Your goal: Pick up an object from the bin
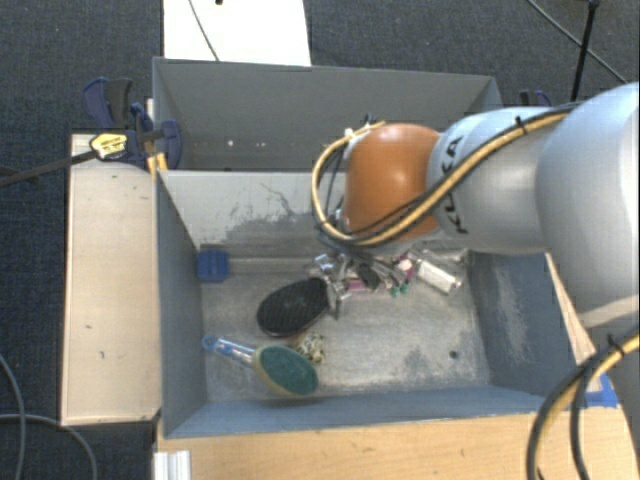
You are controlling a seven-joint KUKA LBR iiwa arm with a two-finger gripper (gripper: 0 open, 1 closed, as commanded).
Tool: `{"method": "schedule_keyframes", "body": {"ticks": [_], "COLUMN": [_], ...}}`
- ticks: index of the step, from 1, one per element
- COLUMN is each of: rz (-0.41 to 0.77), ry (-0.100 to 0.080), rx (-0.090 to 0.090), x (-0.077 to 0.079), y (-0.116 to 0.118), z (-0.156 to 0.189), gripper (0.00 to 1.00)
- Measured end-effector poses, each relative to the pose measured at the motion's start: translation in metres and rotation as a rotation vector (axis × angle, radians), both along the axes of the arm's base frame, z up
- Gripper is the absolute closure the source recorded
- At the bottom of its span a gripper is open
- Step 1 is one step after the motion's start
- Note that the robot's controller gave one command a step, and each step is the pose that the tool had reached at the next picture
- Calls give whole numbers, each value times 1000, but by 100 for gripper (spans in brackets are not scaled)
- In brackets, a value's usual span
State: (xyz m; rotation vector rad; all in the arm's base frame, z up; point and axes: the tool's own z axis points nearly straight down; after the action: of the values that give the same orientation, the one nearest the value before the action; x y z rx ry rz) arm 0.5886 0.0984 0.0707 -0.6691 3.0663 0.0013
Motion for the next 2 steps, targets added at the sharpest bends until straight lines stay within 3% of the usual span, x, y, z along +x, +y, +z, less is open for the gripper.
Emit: {"method": "schedule_keyframes", "body": {"ticks": [1, 2], "rz": [28, -75], "ry": [-10, 9], "rx": [0, -1], "x": [2, -42], "y": [-13, 0], "z": [163, 82], "gripper": [100, 100]}}
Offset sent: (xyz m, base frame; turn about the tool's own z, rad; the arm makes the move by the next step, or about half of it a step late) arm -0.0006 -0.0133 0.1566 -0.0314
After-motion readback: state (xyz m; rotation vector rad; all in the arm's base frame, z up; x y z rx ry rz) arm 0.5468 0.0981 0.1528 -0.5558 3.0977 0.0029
